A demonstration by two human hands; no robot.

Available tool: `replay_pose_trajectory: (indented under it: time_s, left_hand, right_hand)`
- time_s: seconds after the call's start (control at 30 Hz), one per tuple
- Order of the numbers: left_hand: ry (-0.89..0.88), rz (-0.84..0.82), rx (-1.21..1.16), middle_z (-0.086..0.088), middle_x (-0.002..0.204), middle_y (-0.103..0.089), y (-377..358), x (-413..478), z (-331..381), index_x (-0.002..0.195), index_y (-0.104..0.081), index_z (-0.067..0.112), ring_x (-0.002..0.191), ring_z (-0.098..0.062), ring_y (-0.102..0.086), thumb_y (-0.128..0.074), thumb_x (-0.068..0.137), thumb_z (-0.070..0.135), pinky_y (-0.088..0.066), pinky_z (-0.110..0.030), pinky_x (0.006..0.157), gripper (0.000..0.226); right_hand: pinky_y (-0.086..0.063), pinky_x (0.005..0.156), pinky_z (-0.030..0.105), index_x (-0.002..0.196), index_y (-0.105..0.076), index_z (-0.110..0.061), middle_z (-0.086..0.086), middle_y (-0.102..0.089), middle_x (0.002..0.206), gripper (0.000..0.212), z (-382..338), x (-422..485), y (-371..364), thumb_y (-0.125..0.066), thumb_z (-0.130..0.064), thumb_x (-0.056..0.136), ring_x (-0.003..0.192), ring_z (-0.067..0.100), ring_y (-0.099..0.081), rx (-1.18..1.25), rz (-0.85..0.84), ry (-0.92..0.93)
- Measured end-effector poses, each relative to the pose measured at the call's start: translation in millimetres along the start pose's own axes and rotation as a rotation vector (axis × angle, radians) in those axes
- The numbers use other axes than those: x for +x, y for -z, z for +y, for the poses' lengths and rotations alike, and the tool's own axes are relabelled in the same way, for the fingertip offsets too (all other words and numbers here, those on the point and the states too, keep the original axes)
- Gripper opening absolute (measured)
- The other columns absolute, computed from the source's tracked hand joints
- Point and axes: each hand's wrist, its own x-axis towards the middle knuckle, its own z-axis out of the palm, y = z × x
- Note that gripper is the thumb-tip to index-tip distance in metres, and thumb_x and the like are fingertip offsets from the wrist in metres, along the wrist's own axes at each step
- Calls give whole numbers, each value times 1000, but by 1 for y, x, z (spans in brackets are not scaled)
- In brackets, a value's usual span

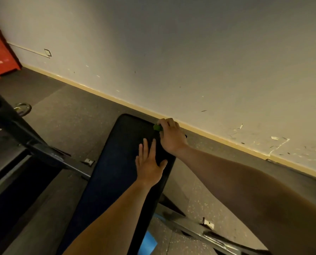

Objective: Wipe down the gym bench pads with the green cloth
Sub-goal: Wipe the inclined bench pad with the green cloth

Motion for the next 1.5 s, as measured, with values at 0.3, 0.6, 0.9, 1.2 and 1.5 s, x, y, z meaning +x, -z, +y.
replay_pose_trajectory:
  time_s: [0.3, 0.6, 0.9, 1.2, 1.5]
  left_hand:
    - [17, 66, 66, 2, 165, 25, -12, 0, -2, 157, 13, 38, 151, -18, 24, -51, 100, 50, 3, -48, 123, 86]
    - [22, 70, 87, 0, 165, 25, -12, -4, 0, 157, 13, 38, 152, -19, 22, -51, 101, 40, 4, -46, 125, 84]
    - [-22, 86, 62, 0, 167, 19, -15, -8, -9, 160, 3, 34, 153, -21, 18, -48, 101, 51, 0, -49, 123, 79]
    - [-25, 138, 96, -1, 168, 13, -17, -11, -8, 160, -1, 35, 154, -21, 13, -58, 98, 42, -3, -46, 123, 85]
    - [-28, 126, 76, 0, 168, 14, -18, -21, -10, 158, -1, 40, 154, -20, 14, -63, 95, 31, -5, -47, 125, 89]
  right_hand:
    - [-22, 95, 26, 110, -58, -27, -3, -37, 126, 21, 25, -51, -24, -48, -17, 95, 122, 23, -31, 367, 273, -281]
    - [-50, 93, 35, 91, -55, -36, -15, -30, 109, 28, 8, -117, -59, -60, -8, 90, 104, 14, -48, 670, 273, -438]
    - [-45, 85, 34, 99, -54, -26, -4, -32, 112, 14, 18, -38, -13, -45, -37, 102, 109, 25, -40, 640, 359, -451]
    - [-47, 95, 39, 102, -48, -36, -5, -38, 114, 29, 13, -88, -53, -49, -8, 96, 106, 21, -48, 712, 389, -460]
    - [-52, 85, 34, 84, -55, -29, -8, -45, 103, 27, 1, -121, -69, -56, -3, 90, 94, 17, -55, 891, 325, -580]
